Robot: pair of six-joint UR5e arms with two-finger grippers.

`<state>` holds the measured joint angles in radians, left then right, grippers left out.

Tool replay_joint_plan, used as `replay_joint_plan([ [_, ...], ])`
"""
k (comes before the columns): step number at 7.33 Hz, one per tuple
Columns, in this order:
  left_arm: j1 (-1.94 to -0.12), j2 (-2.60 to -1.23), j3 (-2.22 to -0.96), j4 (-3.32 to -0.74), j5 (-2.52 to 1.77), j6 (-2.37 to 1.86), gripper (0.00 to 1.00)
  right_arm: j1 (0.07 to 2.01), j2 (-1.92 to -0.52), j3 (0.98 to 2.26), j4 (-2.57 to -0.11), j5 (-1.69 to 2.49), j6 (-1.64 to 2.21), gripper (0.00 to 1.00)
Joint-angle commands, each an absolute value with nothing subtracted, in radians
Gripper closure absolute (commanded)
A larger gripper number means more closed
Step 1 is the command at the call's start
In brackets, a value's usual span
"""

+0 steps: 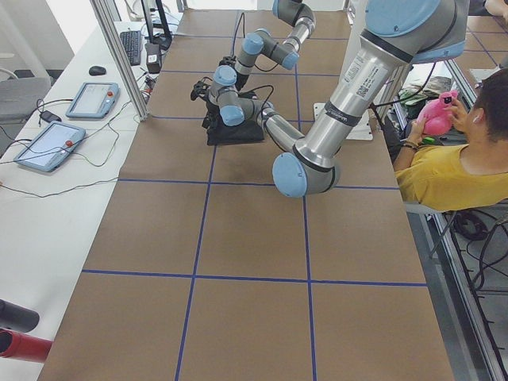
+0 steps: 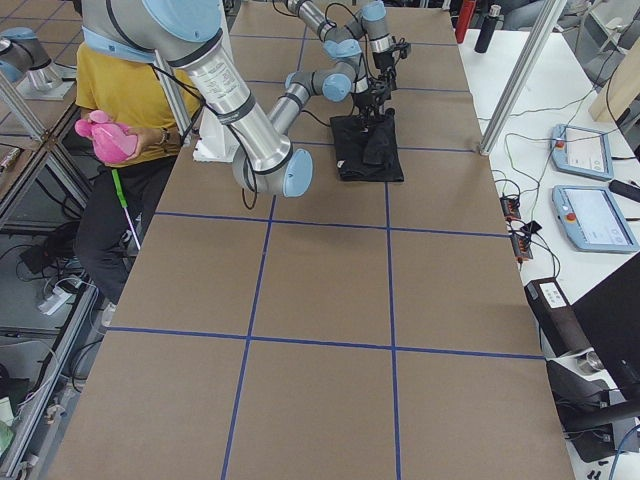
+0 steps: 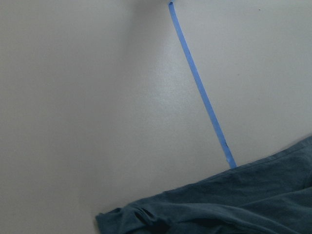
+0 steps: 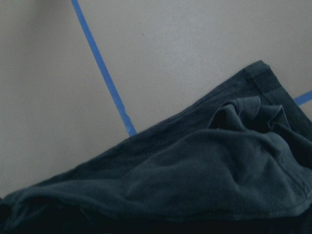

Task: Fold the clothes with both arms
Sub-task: 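Lay the folded edge onto the far half and open both grippers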

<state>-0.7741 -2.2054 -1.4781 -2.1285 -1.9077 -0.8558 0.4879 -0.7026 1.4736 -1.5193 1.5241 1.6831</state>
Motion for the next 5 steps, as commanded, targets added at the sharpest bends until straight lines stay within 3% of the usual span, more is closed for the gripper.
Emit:
replay_joint_plan([
  [1,-0.790,-2.195,-1.479,-2.129,-1.930,-0.831,0.00,0.425,-0.707,1.465,-1.520,1.473,1.689,1.00],
  [5,-0.792,-2.192,-1.480,-2.129,-1.930,-0.833,0.00,0.504,-0.695,1.372,-1.506,1.457,1.657,1.00],
])
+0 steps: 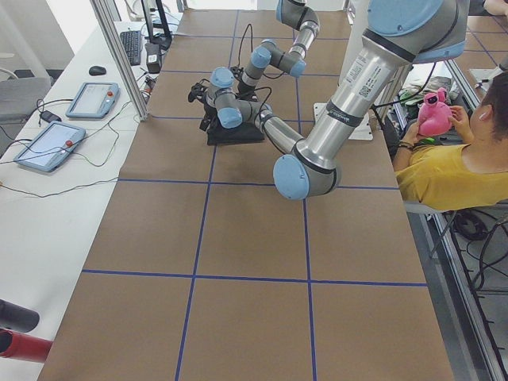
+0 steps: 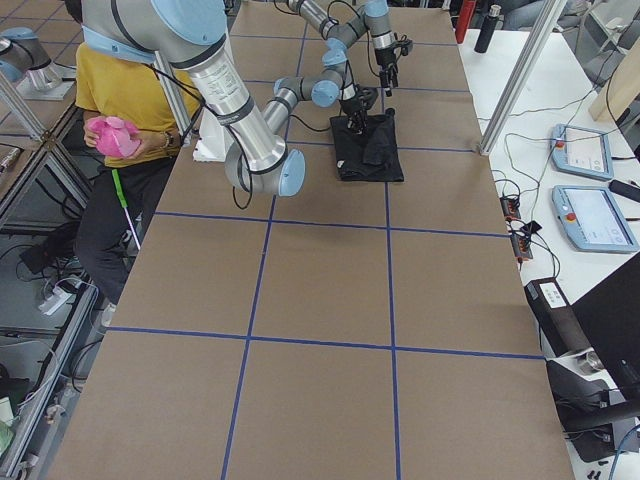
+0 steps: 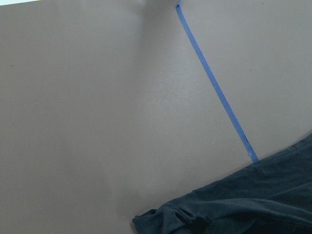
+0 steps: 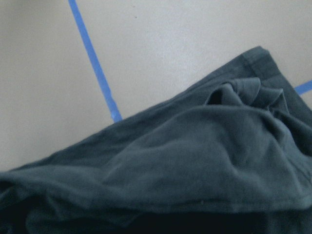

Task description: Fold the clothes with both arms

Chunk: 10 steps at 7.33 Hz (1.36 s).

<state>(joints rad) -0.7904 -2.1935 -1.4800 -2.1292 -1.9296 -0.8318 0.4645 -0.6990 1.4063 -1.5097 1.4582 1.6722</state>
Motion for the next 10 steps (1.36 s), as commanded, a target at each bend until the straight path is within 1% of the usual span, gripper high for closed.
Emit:
replay_joint_plan([
  [1,-0.792,-2.194,-1.482,-2.129,-1.930,-0.833,0.00,0.537,-0.658,1.285,-1.440,1.457,1.637,1.00],
  [3,-0.792,-2.192,-1.486,-2.129,-1.930,-0.833,0.00,0.606,-0.515,0.956,-1.243,1.459,1.614,1.00],
  [4,-0.792,-2.192,-1.486,-2.129,-1.930,-0.833,0.00,0.636,-0.474,0.890,-1.211,1.468,1.586,1.00],
  [5,-0.792,-2.192,-1.486,-2.129,-1.930,-0.834,0.00,0.667,-0.474,0.890,-1.209,1.483,1.563,1.00],
  [6,-0.792,-2.192,-1.488,-2.129,-1.930,-0.834,0.00,0.690,-0.472,0.890,-1.207,1.515,1.534,0.97],
  [7,-0.792,-2.174,-1.509,-2.129,-1.931,-0.834,0.00,0.702,-0.472,0.891,-1.209,1.567,1.491,0.36],
  [8,-0.792,-2.151,-1.558,-2.114,-1.928,-0.834,0.00,0.710,-0.474,0.899,-1.218,1.625,1.453,0.00],
  [9,-0.793,-2.113,-1.606,-2.079,-1.928,-0.831,0.00,0.730,-0.482,0.903,-1.219,1.682,1.437,0.00],
  [10,-0.817,-2.106,-1.649,-1.987,-1.928,-0.818,0.00,0.751,-0.507,0.928,-1.229,1.728,1.390,0.00],
])
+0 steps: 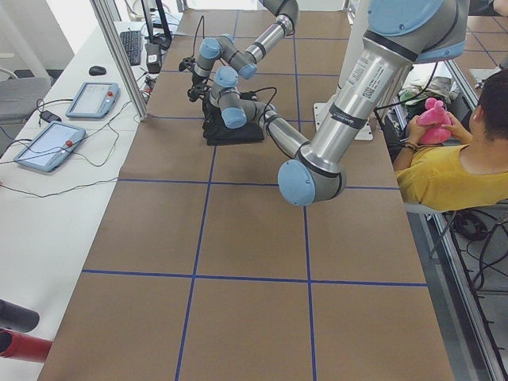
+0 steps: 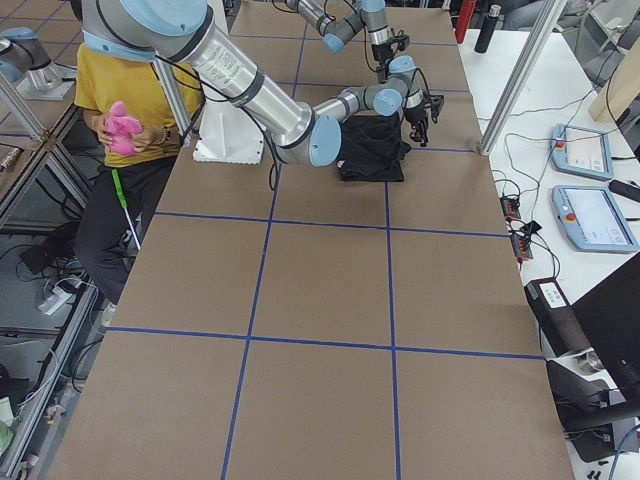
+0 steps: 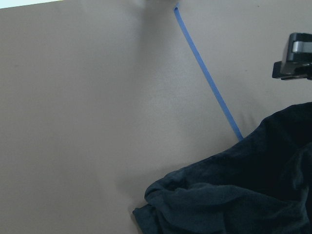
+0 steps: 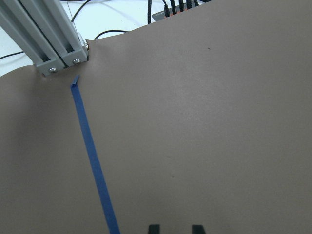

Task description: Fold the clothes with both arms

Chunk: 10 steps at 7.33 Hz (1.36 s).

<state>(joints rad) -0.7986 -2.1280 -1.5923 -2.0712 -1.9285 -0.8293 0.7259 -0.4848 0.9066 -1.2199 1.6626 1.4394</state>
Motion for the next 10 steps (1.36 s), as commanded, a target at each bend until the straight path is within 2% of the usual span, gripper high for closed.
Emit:
replay_joint_plan([
  [1,-0.834,-2.105,-1.695,-1.865,-1.925,-0.742,0.00,0.777,-0.567,1.016,-1.283,1.774,1.323,0.00],
  [3,-0.923,-1.989,-1.819,-1.773,-1.931,-0.558,0.00,0.845,-0.844,1.408,-1.440,1.862,1.128,0.00],
  [4,-0.984,-1.914,-1.833,-1.773,-1.981,-0.489,0.00,0.895,-0.977,1.565,-1.495,1.923,1.029,0.00],
  [6,-1.108,-1.803,-1.815,-1.697,-2.005,-0.373,0.00,1.006,-1.205,1.780,-1.563,2.020,0.808,0.00],
  [8,-1.304,-1.771,-1.778,-1.536,-2.097,-0.224,0.00,1.189,-1.407,1.809,-1.566,2.194,0.497,0.00],
  [10,-1.416,-1.634,-1.778,-1.537,-2.146,-0.020,0.00,1.342,-1.582,1.807,-1.563,2.214,0.210,0.00],
])
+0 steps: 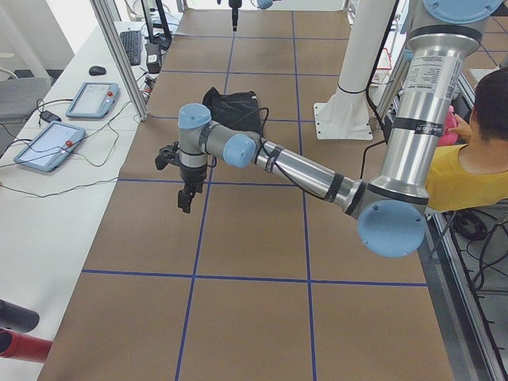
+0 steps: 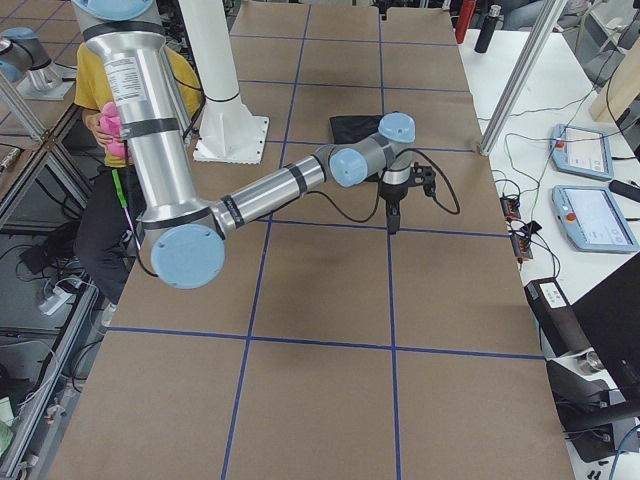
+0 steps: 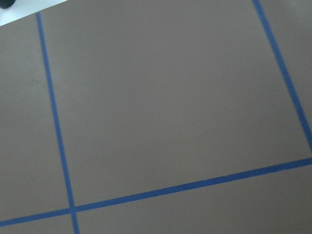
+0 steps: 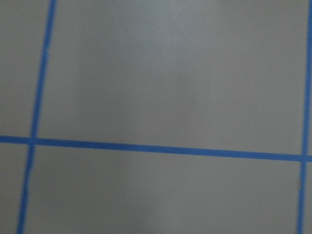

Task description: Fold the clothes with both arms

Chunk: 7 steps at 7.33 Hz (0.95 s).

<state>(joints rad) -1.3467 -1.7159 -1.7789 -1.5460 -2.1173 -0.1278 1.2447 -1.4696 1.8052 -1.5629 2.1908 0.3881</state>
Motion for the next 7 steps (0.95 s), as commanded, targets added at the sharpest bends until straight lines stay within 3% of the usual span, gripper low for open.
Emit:
replay_joint_plan([
  [1,-1.440,-1.573,-1.776,-1.545,-2.164,0.018,0.00,1.409,-1.659,1.804,-1.560,2.233,0.145,0.00],
  [4,-1.531,-1.430,-1.792,-1.539,-2.308,0.119,0.00,1.500,-1.813,1.796,-1.557,2.253,0.075,0.00],
  [7,-1.580,-1.419,-1.790,-1.534,-2.315,0.150,0.00,1.502,-1.818,1.776,-1.554,2.249,0.084,0.00],
])
